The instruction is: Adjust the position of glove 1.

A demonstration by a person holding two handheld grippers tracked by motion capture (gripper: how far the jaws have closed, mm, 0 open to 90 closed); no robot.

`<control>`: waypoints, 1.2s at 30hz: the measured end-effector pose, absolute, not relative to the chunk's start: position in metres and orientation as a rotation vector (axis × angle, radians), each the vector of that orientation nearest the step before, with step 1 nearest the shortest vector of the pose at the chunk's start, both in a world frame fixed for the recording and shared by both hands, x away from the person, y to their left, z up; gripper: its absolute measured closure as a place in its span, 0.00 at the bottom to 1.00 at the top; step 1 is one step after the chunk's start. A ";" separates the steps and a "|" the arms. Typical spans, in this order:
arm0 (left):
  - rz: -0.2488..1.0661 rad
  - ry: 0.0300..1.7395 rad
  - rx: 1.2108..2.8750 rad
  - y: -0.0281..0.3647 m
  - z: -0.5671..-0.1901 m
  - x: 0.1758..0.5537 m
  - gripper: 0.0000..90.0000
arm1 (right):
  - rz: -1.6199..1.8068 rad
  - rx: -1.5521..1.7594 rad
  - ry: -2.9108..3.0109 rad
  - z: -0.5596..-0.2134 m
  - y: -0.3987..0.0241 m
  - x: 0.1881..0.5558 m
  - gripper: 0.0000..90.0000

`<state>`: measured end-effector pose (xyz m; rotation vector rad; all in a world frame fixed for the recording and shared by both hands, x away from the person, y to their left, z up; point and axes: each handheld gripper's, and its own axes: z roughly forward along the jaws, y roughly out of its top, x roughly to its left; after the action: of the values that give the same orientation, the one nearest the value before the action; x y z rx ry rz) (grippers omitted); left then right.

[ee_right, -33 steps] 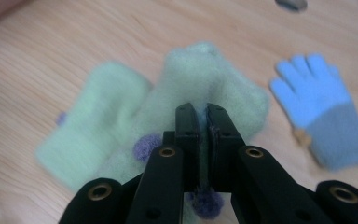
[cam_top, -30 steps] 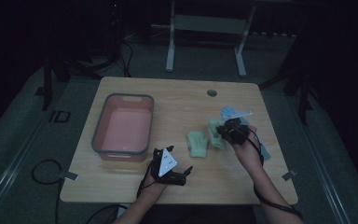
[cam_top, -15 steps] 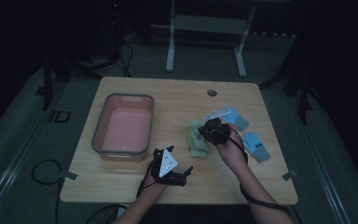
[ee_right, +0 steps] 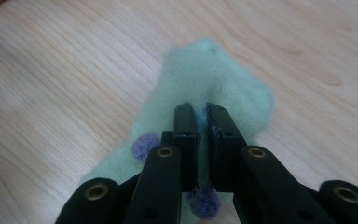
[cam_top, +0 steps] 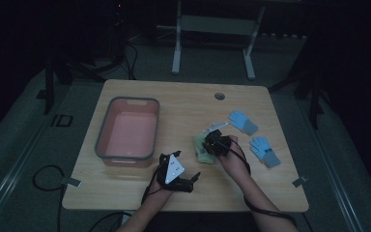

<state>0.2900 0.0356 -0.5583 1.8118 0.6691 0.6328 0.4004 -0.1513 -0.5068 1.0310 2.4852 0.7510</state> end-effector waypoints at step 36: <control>0.486 0.249 2.280 -0.017 -0.532 0.355 0.37 | 1.019 1.078 2.613 -0.492 -0.188 0.458 0.42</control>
<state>0.3549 -0.0168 -0.5315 2.2799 0.2489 0.4858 0.4578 -0.1884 -0.4917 1.0785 2.6132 1.0194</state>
